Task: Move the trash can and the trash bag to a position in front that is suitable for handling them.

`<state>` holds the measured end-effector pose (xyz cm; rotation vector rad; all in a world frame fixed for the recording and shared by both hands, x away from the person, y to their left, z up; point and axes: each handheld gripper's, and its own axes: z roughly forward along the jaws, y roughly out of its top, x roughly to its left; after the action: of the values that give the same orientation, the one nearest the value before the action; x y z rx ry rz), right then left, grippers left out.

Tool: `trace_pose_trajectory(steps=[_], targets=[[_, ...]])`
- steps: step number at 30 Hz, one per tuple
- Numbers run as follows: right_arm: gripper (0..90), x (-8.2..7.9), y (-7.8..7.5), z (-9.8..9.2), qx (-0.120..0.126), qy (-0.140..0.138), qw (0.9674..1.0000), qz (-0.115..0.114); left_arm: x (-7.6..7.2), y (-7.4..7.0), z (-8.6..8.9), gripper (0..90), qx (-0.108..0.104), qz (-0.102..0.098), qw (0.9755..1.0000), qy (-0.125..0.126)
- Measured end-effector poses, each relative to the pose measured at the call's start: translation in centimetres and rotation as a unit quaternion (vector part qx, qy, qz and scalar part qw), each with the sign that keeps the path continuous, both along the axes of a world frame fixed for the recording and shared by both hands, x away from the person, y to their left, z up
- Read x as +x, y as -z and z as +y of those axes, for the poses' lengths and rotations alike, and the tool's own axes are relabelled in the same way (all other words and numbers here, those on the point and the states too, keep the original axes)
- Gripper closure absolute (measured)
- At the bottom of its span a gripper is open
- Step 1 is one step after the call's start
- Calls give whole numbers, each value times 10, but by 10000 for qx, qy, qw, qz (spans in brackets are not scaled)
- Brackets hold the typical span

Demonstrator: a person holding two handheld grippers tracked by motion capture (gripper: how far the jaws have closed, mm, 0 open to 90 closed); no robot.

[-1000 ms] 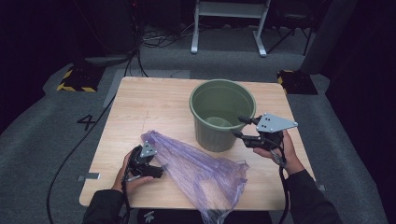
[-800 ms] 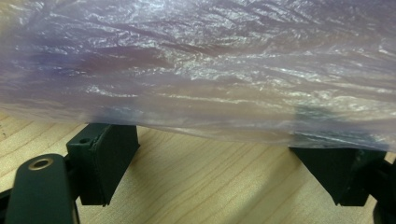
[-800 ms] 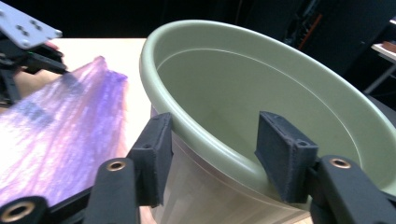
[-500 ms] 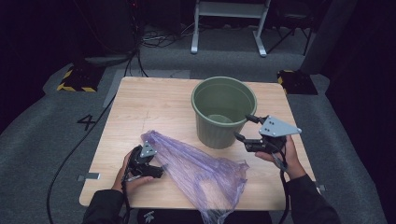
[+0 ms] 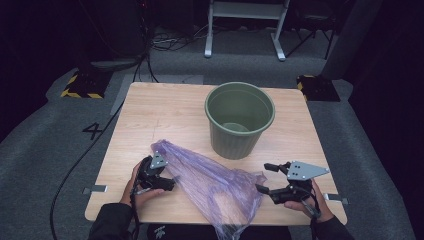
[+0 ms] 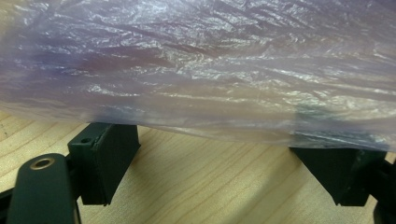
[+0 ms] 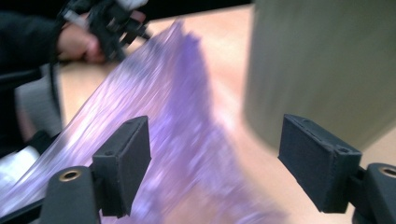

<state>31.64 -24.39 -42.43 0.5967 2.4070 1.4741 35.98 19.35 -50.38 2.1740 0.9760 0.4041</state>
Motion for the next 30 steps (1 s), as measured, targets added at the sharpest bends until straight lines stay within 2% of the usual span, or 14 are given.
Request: trace_pose_trajectory(steps=[2,4,8,9,10,12,18,20,22,25,28,30], targets=[[230,1,13,5,-199,-108,9994,274,0,0,0,150,1,2,10000,-2],[246,0,24,11,-421,-167,9983,370,0,0,0,150,1,1,10000,-2],[464,3,39,18,-606,-120,9974,367,1,0,0,147,3,-1,10000,-3],[542,6,44,19,-657,-110,9969,419,1,0,0,147,3,-1,10000,-4],[542,6,44,19,-657,-110,9969,419,1,0,0,147,2,-2,10000,-3],[640,10,50,21,-761,-64,9963,389,1,0,0,146,5,8,10000,-6],[825,23,64,16,-924,123,9950,366,2,0,-1,139,1,21,10000,16],[855,26,66,14,-875,139,9951,432,2,0,0,138,2,22,10000,17],[861,29,67,11,-980,228,9942,388,2,0,0,138,1,23,10000,17],[860,34,67,2,-868,394,9944,460,2,0,0,139,6,18,10000,43],[875,40,65,-15,-804,631,9936,485,2,0,2,138,6,20,10000,47],[876,42,65,-17,-822,666,9932,493,2,0,3,138,9,21,10000,56]])
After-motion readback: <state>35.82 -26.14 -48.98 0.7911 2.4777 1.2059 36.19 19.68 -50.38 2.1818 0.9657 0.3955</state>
